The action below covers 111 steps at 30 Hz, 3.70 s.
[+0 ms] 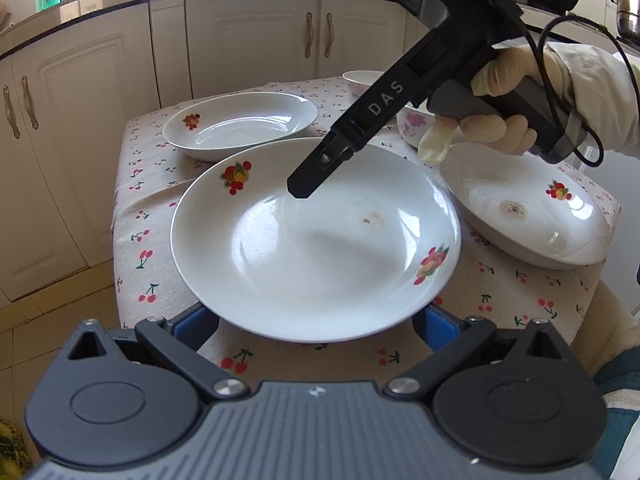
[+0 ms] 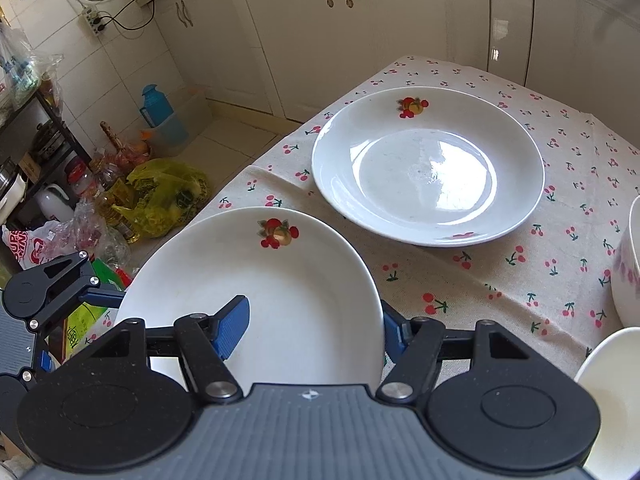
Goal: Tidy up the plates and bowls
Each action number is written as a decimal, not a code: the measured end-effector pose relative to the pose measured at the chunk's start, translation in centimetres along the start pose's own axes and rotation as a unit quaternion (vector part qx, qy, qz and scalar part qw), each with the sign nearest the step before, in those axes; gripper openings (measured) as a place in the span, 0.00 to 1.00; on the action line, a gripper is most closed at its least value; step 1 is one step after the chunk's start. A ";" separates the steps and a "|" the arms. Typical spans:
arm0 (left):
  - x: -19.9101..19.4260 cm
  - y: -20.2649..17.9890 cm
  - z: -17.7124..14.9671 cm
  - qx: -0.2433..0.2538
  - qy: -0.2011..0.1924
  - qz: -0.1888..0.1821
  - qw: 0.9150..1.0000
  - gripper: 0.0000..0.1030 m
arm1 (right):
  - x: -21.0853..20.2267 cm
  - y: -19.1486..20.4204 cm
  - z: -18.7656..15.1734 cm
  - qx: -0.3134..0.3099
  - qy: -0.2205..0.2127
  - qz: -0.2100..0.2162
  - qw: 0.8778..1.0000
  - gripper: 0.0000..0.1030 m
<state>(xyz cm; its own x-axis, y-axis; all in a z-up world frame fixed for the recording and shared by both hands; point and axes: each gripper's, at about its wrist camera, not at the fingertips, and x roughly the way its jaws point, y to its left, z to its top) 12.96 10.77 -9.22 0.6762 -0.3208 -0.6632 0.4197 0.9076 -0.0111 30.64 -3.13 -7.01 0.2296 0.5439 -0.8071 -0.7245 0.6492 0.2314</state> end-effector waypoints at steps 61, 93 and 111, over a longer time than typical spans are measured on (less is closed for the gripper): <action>-3.2 -11.5 2.9 -0.027 -0.072 0.038 0.996 0.99 | -15.4 4.1 -24.8 -0.034 -0.097 -0.173 0.980 1.00; 3.2 -11.8 11.2 0.054 -0.008 -0.081 0.995 0.99 | -13.2 2.1 -25.0 -0.009 -0.119 -0.153 0.981 1.00; 8.7 -12.6 13.1 0.148 0.083 -0.147 0.975 0.99 | -13.2 2.4 -26.3 -0.013 -0.167 -0.157 0.973 1.00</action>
<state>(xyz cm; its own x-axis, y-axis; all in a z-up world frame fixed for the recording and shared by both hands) 21.50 -6.99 -5.03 0.4038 -0.4842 -0.7762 0.7527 0.6581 -0.0189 8.78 -22.76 -10.10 0.6373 0.4659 -0.6137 -0.5998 0.8000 -0.0155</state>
